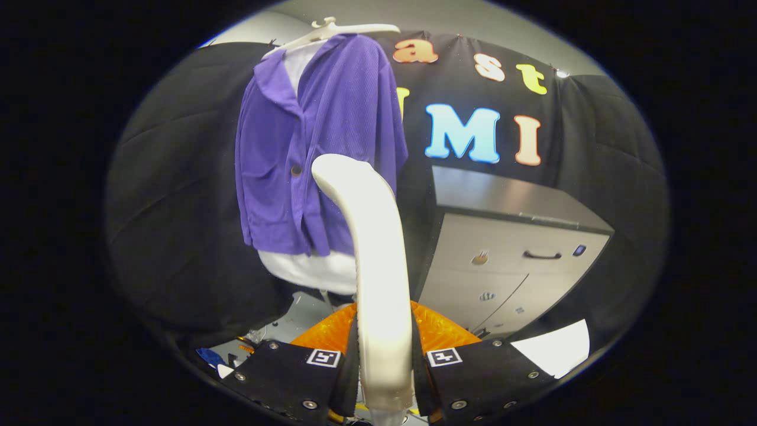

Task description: Iron the clothes twice with a garment steamer, once on the left side and once on the right side.

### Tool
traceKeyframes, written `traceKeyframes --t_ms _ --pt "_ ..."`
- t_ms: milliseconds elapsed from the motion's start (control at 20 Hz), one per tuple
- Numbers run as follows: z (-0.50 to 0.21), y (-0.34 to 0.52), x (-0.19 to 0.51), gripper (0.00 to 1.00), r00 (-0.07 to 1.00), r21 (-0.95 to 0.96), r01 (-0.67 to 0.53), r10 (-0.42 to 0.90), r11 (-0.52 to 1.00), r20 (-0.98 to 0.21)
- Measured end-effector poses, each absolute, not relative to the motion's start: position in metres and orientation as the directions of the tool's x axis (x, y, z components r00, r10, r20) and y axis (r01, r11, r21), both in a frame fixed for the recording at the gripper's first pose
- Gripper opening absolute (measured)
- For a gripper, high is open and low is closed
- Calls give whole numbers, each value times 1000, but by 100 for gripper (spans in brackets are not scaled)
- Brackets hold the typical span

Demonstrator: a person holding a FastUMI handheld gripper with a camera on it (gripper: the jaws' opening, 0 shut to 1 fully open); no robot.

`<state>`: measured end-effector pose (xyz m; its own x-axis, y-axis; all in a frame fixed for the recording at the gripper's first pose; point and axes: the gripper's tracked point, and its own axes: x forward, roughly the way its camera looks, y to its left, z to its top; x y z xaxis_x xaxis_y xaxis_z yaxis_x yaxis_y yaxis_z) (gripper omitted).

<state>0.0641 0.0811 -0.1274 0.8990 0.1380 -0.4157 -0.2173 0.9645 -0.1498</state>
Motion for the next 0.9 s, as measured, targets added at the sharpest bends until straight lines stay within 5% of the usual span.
traceKeyframes --t_ms 700,900 --pt "60 -36 50 39 989 -87 79 -67 993 133" --pt "44 -55 50 38 983 -114 136 -120 984 139"
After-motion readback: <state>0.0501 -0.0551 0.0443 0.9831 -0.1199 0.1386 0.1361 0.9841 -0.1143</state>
